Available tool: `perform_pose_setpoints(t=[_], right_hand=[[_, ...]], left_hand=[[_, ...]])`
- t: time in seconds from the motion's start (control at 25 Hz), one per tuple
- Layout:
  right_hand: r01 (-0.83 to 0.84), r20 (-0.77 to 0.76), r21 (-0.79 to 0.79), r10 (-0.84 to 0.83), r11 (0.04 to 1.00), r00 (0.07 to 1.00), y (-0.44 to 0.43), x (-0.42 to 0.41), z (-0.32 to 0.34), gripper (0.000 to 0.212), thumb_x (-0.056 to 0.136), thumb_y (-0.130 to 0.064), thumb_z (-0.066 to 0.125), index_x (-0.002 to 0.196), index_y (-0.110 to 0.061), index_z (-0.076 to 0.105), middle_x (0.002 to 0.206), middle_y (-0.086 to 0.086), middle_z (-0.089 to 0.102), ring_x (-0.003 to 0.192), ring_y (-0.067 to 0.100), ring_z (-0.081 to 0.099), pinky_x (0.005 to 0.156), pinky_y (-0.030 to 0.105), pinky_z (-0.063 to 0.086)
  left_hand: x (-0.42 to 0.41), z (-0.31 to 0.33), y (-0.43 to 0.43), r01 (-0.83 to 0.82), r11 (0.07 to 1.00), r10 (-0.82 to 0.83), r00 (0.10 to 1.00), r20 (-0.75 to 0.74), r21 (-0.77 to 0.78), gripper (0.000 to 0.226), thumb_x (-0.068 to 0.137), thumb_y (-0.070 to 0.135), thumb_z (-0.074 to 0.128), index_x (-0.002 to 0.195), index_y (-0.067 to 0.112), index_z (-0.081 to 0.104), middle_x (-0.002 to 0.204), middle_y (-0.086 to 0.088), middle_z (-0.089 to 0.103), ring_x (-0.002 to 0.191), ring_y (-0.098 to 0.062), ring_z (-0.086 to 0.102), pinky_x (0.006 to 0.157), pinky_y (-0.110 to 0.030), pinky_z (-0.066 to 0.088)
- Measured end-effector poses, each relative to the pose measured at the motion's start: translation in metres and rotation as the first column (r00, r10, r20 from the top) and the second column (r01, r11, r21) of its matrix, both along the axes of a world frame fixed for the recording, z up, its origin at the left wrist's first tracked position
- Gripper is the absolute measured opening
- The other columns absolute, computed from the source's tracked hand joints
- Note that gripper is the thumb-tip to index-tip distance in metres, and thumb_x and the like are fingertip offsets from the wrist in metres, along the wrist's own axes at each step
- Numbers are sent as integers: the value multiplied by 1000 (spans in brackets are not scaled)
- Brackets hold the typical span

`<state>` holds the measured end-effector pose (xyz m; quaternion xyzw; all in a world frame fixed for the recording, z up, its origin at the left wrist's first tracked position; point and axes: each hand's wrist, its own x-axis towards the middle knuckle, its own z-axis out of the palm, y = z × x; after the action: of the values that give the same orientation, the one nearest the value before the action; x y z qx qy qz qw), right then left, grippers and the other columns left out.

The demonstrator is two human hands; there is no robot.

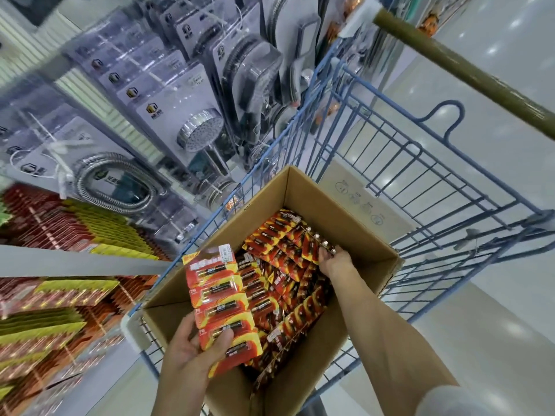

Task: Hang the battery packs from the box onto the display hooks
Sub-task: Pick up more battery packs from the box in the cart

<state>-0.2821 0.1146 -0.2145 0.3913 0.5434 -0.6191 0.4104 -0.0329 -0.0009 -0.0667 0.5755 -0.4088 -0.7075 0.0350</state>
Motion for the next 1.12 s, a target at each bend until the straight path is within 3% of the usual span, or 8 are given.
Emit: perform_pose_setpoints(t=[0.08, 0.12, 0.24, 0.36, 0.52, 0.68, 0.84, 1.12], right_hand=[[234, 77, -29, -232, 972, 970, 1, 3, 0, 15, 103, -11, 56, 117, -14, 61, 104, 2, 64, 117, 32, 62, 104, 34, 48], [379, 156, -74, -365, 922, 918, 4, 4, 0, 14, 103, -14, 57, 116, -14, 61, 110, 4, 65, 114, 29, 63, 107, 38, 49], [480, 41, -89, -479, 873, 877, 13, 27, 32, 28, 102, -15, 61, 129, -9, 59, 121, 14, 68, 110, 26, 68, 97, 39, 58], [201, -134, -131, -218, 971, 967, 24, 60, 87, 32, 94, -16, 73, 124, -15, 60, 114, 9, 74, 106, 23, 71, 95, 42, 59], [-128, -386, -150, 61, 980, 920, 28, 96, 167, 30, 92, -26, 74, 120, -17, 66, 111, 6, 78, 102, 20, 75, 86, 37, 58], [-249, -470, -299, 85, 921, 879, 3, 129, 237, 29, 98, -27, 64, 124, -13, 67, 114, 16, 76, 97, 31, 75, 76, 41, 62], [-429, -607, -293, 181, 854, 774, -25, 184, 291, 27, 99, -29, 64, 120, -15, 71, 112, 18, 75, 97, 36, 74, 79, 46, 63], [-570, -725, -295, 208, 767, 656, -84, 322, 352, 22, 95, -18, 64, 113, -6, 71, 98, 20, 76, 77, 32, 75, 61, 39, 62]], left_hand=[[1, 3, 4, -16, 1000, 16, 1000, -20, -4, 122, 1, 53, 102, 116, 30, 68, 103, -3, 81, 90, -21, 79, 77, -45, 60], [2, 6, 5, -25, 1000, 24, 999, -35, -7, 119, 3, 52, 102, 115, 31, 68, 102, -3, 81, 90, -22, 79, 76, -44, 60], [5, 20, 3, -65, 998, 64, 995, -73, -15, 76, 47, 26, 100, 116, 29, 68, 108, -7, 79, 100, -32, 75, 78, -47, 59], [13, 37, -3, -77, 996, 71, 989, -133, -43, 61, 66, 4, 79, 123, 23, 67, 114, -12, 77, 108, -38, 72, 83, -54, 60], [38, 73, -16, -98, 991, 71, 963, -260, -93, 68, 58, 19, 91, 122, 28, 68, 112, -5, 79, 98, -29, 76, 61, -38, 64], [81, 108, -31, -112, 981, 48, 931, -361, -157, 60, 70, 11, 80, 126, 29, 67, 115, -6, 78, 99, -29, 77, 66, -41, 65], [141, 144, -46, -155, 969, 60, 902, -428, -190, 52, 75, 5, 74, 121, 29, 68, 110, -5, 80, 93, -26, 78, 64, -38, 63], [277, 185, -89, -326, 918, 159, 824, -544, -226, 49, 82, 22, 71, 131, 22, 65, 113, -8, 79, 96, -29, 78, 67, -41, 64]])
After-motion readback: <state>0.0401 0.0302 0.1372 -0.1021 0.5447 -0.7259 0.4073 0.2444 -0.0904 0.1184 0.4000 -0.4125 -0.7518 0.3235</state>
